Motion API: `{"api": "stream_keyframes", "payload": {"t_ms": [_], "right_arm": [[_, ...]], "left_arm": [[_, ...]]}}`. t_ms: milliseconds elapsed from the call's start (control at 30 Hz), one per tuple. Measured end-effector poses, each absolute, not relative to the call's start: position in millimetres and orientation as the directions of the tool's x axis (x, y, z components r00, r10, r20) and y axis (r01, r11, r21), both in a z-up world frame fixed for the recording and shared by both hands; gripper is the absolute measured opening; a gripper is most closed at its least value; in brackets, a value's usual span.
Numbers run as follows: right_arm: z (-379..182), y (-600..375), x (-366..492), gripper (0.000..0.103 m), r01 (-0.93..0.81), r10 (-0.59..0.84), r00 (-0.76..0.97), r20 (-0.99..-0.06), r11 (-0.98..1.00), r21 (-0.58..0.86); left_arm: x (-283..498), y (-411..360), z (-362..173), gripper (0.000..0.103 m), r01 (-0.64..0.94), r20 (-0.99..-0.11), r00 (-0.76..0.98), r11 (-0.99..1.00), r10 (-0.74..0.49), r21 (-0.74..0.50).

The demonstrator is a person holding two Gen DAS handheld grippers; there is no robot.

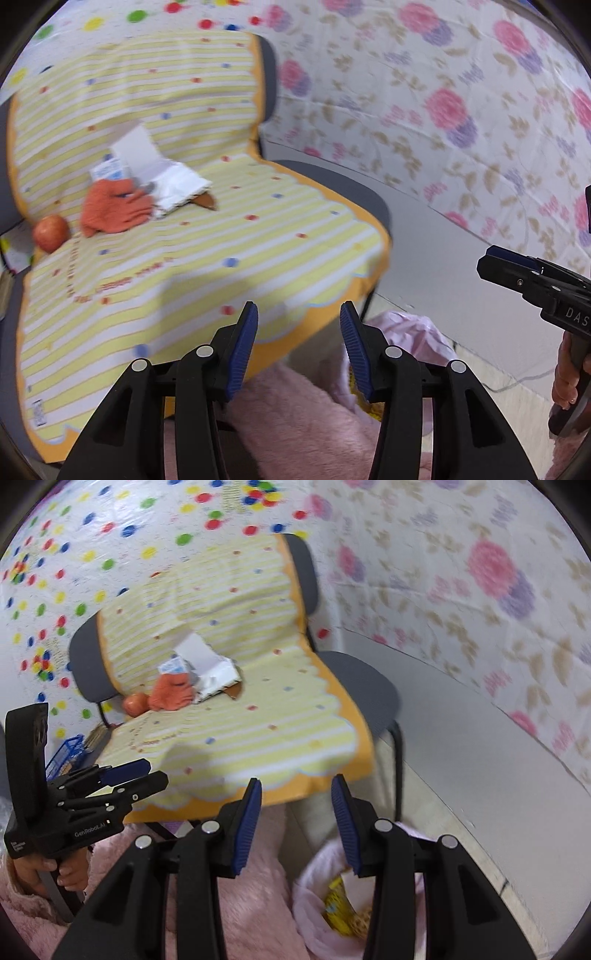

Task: Collect trash
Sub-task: 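Open left tool over pink bag while right tool releases basket into it, then move both open tools back over the mat toward the orange glove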

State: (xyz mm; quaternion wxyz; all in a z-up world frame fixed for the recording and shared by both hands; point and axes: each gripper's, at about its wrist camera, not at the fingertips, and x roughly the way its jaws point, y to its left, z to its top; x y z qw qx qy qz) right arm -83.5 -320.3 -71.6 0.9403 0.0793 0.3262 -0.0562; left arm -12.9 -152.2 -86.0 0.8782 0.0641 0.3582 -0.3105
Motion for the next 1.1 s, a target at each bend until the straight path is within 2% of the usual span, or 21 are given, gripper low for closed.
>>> {"api": "stream_keyframes", "payload": {"t_ms": [333, 567, 667, 800, 1100], "right_arm": [[-64, -276, -7, 0.039, -0.032, 0.068, 0.783, -0.618, 0.997, 0.069], [-66, -259, 42, 0.039, -0.098, 0.117, 0.777, -0.619, 0.993, 0.065], [-66, -252, 67, 0.049, -0.118, 0.134, 0.775, -0.618, 0.991, 0.067], [-66, -244, 99, 0.052, -0.140, 0.150, 0.775, -0.613, 0.988, 0.065], [-74, -239, 171, 0.053, -0.131, 0.136, 0.771, -0.622, 0.990, 0.054]], "left_arm": [[28, -84, -81, 0.049, 0.386, -0.666, 0.665, 0.919, -0.337, -0.080], [56, -40, -74, 0.053, 0.255, -0.658, 0.719, 0.966, -0.224, -0.050], [72, -25, -73, 0.053, 0.205, -0.657, 0.732, 0.978, -0.183, -0.043], [98, -14, -77, 0.053, 0.158, -0.660, 0.737, 0.987, -0.145, -0.041], [173, -11, -91, 0.053, 0.133, -0.668, 0.733, 0.990, -0.126, -0.040]]}}
